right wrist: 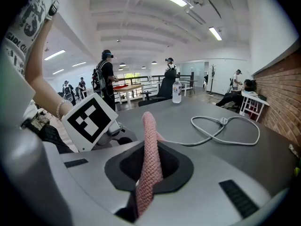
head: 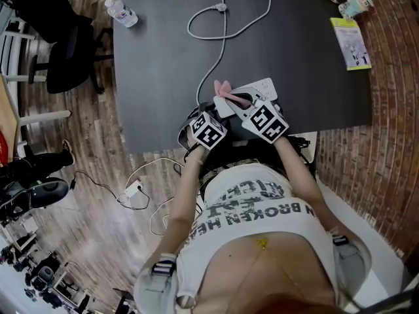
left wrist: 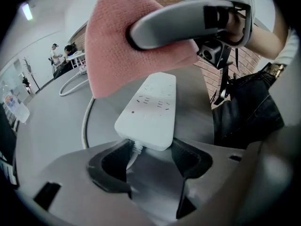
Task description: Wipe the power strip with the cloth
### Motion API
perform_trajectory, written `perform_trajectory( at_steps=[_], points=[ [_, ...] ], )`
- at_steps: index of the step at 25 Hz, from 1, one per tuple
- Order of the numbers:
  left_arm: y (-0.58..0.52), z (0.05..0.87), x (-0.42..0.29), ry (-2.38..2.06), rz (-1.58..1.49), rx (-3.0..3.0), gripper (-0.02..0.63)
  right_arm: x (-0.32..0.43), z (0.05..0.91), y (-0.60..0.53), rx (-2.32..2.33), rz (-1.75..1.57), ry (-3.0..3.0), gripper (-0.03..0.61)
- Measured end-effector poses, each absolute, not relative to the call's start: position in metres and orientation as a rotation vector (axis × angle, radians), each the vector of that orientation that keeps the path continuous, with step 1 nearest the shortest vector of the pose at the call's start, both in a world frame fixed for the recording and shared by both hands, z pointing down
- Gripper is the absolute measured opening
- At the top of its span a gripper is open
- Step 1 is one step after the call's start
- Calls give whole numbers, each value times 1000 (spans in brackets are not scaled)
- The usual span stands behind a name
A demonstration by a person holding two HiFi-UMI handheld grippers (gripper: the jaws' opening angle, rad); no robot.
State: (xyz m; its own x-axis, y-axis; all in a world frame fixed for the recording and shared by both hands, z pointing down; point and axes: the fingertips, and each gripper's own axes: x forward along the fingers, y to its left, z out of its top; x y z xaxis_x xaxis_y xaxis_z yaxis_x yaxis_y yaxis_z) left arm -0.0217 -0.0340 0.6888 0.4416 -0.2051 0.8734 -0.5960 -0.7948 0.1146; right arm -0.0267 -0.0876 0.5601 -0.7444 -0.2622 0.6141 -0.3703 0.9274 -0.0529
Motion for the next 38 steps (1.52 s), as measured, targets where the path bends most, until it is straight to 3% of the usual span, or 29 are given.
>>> perform_trajectory(
  at_steps=[14, 38],
  points=[
    [-33, 689, -24, -671, 1304, 2294, 264, -56, 628, -62, 97, 200, -2212, 17],
    [-34, 690, -24, -668, 1311, 2290, 264, -57, 649, -64, 135, 354, -2182, 17]
  ],
)
